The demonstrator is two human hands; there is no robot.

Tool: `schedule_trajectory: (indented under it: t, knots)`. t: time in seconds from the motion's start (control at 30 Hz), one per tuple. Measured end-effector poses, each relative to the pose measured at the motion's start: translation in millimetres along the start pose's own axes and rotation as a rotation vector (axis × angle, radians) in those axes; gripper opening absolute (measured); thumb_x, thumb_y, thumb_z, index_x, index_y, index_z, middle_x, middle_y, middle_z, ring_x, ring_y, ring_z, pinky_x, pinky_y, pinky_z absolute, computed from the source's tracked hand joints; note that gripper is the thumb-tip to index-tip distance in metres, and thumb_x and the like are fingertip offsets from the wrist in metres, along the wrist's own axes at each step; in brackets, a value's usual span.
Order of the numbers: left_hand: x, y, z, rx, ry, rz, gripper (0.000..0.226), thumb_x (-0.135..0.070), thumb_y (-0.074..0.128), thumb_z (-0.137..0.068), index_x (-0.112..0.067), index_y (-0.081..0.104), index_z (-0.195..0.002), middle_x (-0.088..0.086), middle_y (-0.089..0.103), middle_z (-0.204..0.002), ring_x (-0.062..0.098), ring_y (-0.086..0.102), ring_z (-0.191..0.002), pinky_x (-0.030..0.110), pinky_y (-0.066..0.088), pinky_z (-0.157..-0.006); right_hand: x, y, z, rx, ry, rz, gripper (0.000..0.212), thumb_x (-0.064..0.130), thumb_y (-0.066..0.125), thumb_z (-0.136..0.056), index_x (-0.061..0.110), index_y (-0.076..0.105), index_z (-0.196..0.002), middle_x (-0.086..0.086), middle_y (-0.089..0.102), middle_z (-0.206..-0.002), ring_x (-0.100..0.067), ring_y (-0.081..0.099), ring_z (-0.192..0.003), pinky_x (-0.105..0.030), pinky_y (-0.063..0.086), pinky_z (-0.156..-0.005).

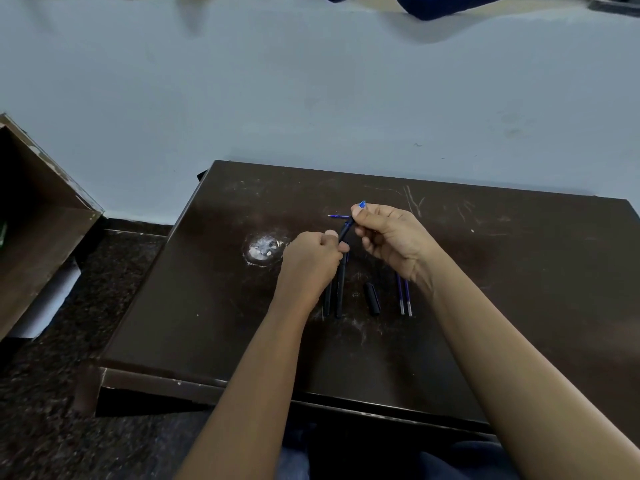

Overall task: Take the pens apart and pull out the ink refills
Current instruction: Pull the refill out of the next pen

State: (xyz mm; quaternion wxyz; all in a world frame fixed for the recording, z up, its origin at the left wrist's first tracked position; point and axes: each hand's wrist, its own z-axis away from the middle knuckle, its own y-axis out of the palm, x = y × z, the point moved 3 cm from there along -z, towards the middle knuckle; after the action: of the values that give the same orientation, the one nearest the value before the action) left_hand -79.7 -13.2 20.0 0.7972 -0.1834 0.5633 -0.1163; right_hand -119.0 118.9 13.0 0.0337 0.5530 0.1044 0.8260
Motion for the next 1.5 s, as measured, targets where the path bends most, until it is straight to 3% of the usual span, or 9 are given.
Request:
schedule_trajectory:
  t: [0.2, 0.4, 0.6, 0.73, 0.83, 1.0, 1.2, 1.37, 1.5]
  knots:
    - [3.6, -3.5, 3.7, 0.044, -0.008, 0.067, 0.016, -0.036, 0.06, -0.089, -0.025, 0.056, -0.078, -0.002, 0.065, -0.082, 0.01, 0.061, -0.071, 0.027, 0.044, -0.057, 4.5, 6.0, 7.4, 0.06, -0.02, 0.022, 0.012, 0.016, 0.064, -0.09, 0.016, 0.072, -0.098, 0.014, 0.064, -0.065, -0.002, 0.052, -0.065, -0.014, 0.043, -0.06]
    - [-14.3, 0.5, 12.8, 0.174, -0.06, 0.089, 0.047, -0.035, 0.029, -0.102, -0.017, 0.07, -0.09, -0.002, 0.07, -0.088, 0.003, 0.05, -0.061, 0.021, 0.037, -0.054, 10.3, 5.0, 17.8, -0.035, -0.034, 0.038, 0.012, 0.019, 0.065, -0.089, 0.014, 0.072, -0.097, 0.01, 0.062, -0.065, -0.003, 0.052, -0.065, -0.017, 0.043, -0.06]
    - [-5.7, -2.3, 12.6, 0.191, 0.051, -0.029, 0.011, -0.03, 0.061, -0.089, -0.026, 0.06, -0.079, -0.004, 0.06, -0.072, 0.008, 0.049, -0.06, 0.024, 0.035, -0.054, -3.2, -3.4, 36.7, -0.158, -0.017, -0.013, 0.011, 0.013, 0.062, -0.09, 0.015, 0.072, -0.091, 0.002, 0.061, -0.073, -0.007, 0.051, -0.067, -0.02, 0.043, -0.062]
    - [-7.7, 3.4, 20.2, 0.287, -0.091, -0.007, 0.035, -0.039, 0.039, -0.099, -0.019, 0.065, -0.089, 0.002, 0.071, -0.085, 0.007, 0.046, -0.055, 0.019, 0.03, -0.043, -17.2, -8.5, 44.4, -0.214, 0.033, -0.039, 0.01, 0.014, 0.062, -0.09, 0.013, 0.072, -0.093, -0.001, 0.062, -0.078, -0.007, 0.052, -0.068, -0.021, 0.043, -0.064]
    - [-9.8, 5.4, 18.6, 0.259, -0.091, -0.021, 0.046, -0.034, 0.032, -0.102, -0.017, 0.069, -0.08, 0.002, 0.074, -0.085, 0.006, 0.045, -0.053, 0.021, 0.032, -0.046, -13.9, -8.8, 43.1, -0.217, 0.048, -0.053, 0.018, 0.016, 0.064, -0.089, 0.005, 0.07, -0.102, 0.0, 0.06, -0.076, -0.005, 0.053, -0.066, -0.019, 0.044, -0.063]
    - [-6.2, 0.3, 23.0, 0.225, -0.065, 0.083, 0.016, -0.027, 0.056, -0.094, -0.017, 0.066, -0.086, -0.006, 0.067, -0.074, 0.001, 0.052, -0.054, 0.015, 0.04, -0.046, -8.4, -7.0, 42.3, -0.166, 0.054, -0.063, 0.02, 0.017, 0.066, -0.087, 0.006, 0.07, -0.104, 0.004, 0.062, -0.075, -0.004, 0.054, -0.065, -0.018, 0.044, -0.061]
    - [-8.7, 3.6, 39.8, 0.177, -0.135, 0.128, 0.04, -0.035, 0.035, -0.101, -0.017, 0.068, -0.086, 0.001, 0.071, -0.085, 0.007, 0.06, -0.067, 0.018, 0.04, -0.051, -0.9, -6.8, 43.2, -0.072, 0.08, 0.004, 0.019, 0.016, 0.065, -0.088, 0.008, 0.072, -0.104, 0.005, 0.063, -0.075, -0.005, 0.053, -0.068, -0.017, 0.044, -0.062]
    - [-1.4, 5.5, 46.5, 0.118, -0.062, 0.155, 0.015, -0.019, 0.054, -0.094, -0.014, 0.067, -0.088, 0.003, 0.07, -0.084, 0.008, 0.061, -0.068, 0.021, 0.048, -0.058, 2.6, -6.6, 41.6, -0.012, 0.071, 0.059, 0.013, 0.016, 0.065, -0.089, 0.013, 0.074, -0.098, 0.007, 0.065, -0.075, -0.004, 0.054, -0.068, -0.016, 0.045, -0.059]
    - [-0.8, 4.4, 41.7, 0.088, -0.054, 0.139, 0.014, -0.032, 0.061, -0.09, -0.02, 0.057, -0.085, 0.002, 0.068, -0.087, 0.008, 0.06, -0.07, 0.021, 0.049, -0.057, 1.3, -5.9, 37.9, -0.017, 0.072, 0.078, 0.013, 0.016, 0.067, -0.087, 0.012, 0.074, -0.097, 0.005, 0.064, -0.075, -0.004, 0.054, -0.066, -0.015, 0.045, -0.058]
